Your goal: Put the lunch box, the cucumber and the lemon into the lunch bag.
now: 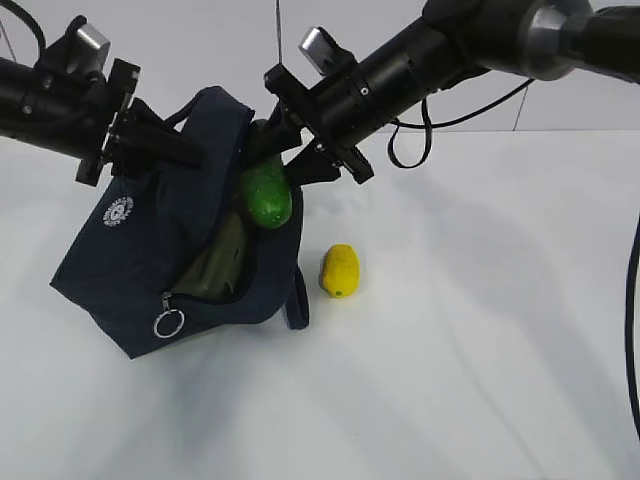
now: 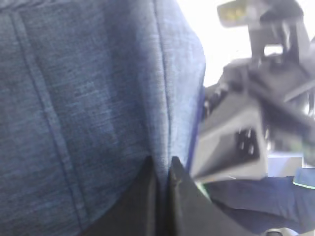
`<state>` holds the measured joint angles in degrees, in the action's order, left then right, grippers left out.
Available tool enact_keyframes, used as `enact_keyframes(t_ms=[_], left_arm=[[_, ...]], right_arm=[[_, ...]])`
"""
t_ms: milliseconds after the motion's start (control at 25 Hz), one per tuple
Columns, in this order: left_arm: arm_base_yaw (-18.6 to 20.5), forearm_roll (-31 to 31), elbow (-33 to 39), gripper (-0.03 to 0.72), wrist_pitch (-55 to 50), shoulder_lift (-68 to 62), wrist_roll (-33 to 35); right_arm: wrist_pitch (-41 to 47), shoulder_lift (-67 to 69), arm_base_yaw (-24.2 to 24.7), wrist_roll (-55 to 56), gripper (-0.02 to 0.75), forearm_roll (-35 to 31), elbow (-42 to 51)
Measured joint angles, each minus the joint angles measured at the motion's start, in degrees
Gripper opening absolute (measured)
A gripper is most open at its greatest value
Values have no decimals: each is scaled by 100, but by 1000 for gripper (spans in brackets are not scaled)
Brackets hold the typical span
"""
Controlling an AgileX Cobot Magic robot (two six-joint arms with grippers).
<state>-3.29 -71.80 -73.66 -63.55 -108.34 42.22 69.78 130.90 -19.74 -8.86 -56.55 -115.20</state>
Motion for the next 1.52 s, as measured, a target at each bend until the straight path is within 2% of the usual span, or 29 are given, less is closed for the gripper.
enact_keyframes(t_ms=[400,680,800,1080,1240,1360,1520], left_arm=[[25,-244,0,-6,-11,-4,0],[25,-266,0,-6,-122,-4,0],[25,-288,0,-6,-130,-4,0],[27,-275,0,-6,-157,-4,0],[62,-143,0,-6,-145,-4,0],[141,-39,0,-6,-134,-4,0],[435,182,0,-6,-77,-4,0]], right_arm=[[-36,0,-295,-48,336,75,0],[-571,0,-308,-60,464,144,0],[-717,0,-308,-60,488,144,0],[-377,0,-308,-63,496,264,0],[-80,0,-285,-72,496,589,0],[-34,0,-248,-84,496,802,0],[-20,0,-232,-93,495,1171,0]])
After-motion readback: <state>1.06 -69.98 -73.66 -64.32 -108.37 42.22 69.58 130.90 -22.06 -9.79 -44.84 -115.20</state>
